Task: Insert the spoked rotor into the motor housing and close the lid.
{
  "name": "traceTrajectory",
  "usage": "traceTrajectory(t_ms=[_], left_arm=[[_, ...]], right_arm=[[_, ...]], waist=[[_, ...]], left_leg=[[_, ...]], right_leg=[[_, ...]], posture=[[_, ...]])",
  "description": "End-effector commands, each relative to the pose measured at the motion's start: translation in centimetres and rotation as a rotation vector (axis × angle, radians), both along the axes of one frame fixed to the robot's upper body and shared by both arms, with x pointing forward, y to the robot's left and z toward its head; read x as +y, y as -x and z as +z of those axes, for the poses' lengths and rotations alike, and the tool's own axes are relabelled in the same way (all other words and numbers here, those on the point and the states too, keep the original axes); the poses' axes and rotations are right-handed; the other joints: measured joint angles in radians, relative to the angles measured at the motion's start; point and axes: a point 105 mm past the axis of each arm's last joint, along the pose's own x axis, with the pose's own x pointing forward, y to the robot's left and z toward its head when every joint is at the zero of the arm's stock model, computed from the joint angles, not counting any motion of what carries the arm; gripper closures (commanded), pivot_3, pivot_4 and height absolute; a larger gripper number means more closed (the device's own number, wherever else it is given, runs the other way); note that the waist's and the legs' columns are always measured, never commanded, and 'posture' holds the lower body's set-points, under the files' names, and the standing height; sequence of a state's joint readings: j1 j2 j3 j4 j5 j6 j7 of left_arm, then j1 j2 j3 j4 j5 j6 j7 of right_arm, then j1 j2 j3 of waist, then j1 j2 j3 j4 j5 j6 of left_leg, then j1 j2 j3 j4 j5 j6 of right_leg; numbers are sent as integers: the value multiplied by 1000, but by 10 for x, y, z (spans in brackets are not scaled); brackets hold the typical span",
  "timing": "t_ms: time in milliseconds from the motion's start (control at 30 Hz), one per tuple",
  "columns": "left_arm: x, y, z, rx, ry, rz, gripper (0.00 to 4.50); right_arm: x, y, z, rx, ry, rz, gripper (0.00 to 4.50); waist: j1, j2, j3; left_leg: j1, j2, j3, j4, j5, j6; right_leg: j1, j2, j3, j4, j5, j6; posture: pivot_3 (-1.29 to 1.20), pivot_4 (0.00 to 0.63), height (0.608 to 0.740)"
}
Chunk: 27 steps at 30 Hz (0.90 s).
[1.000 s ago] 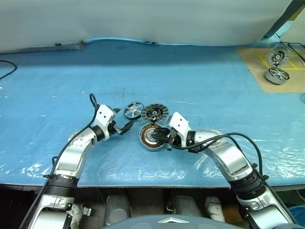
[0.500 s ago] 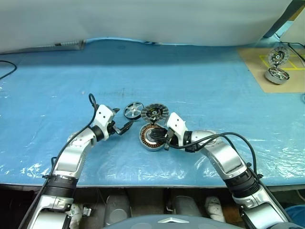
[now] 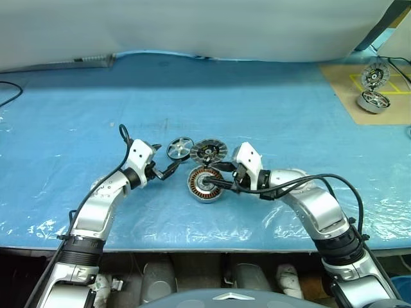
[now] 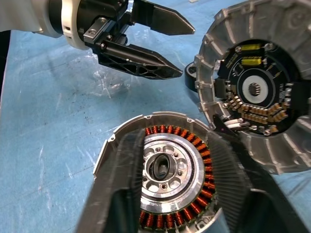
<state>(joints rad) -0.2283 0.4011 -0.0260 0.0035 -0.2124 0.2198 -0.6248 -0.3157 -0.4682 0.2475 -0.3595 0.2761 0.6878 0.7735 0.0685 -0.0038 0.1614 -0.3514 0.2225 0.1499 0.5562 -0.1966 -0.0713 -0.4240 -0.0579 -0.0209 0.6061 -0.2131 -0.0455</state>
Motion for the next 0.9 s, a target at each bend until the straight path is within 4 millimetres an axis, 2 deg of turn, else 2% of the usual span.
traceTrajectory(t_ms=[33, 100, 133, 667, 900], left_arm=[[0, -3, 14, -48, 13, 2, 0], [-1, -3, 13, -47, 13, 2, 0], [-1, -2, 13, -46, 13, 2, 0], [6, 0, 9, -42, 5, 10, 0], [6, 0, 11, -46, 2, 6, 0]], right_arm=[[1, 2, 0, -31, 26, 1, 3499], [2, 3, -5, -25, 34, 4, 4256], [3, 3, -6, -20, 31, 2, 4457], [15, 5, -20, 30, 46, 66, 4457], [16, -3, -19, -1, 39, 35, 4457]], waist=[[0, 0, 0], [0, 0, 0], [0, 0, 0], [0, 0, 0], [0, 0, 0]], left_leg=[[0, 0, 0, 0, 0, 0], [0, 0, 0, 0, 0, 0], [0, 0, 0, 0, 0, 0], [0, 0, 0, 0, 0, 0], [0, 0, 0, 0, 0, 0]], right_leg=[[0, 0, 0, 0, 0, 0], [0, 0, 0, 0, 0, 0], [0, 0, 0, 0, 0, 0], [0, 0, 0, 0, 0, 0], [0, 0, 0, 0, 0, 0]], posture=[[0, 150, 740], [0, 150, 740], [0, 150, 740], [0, 150, 740], [0, 150, 740]])
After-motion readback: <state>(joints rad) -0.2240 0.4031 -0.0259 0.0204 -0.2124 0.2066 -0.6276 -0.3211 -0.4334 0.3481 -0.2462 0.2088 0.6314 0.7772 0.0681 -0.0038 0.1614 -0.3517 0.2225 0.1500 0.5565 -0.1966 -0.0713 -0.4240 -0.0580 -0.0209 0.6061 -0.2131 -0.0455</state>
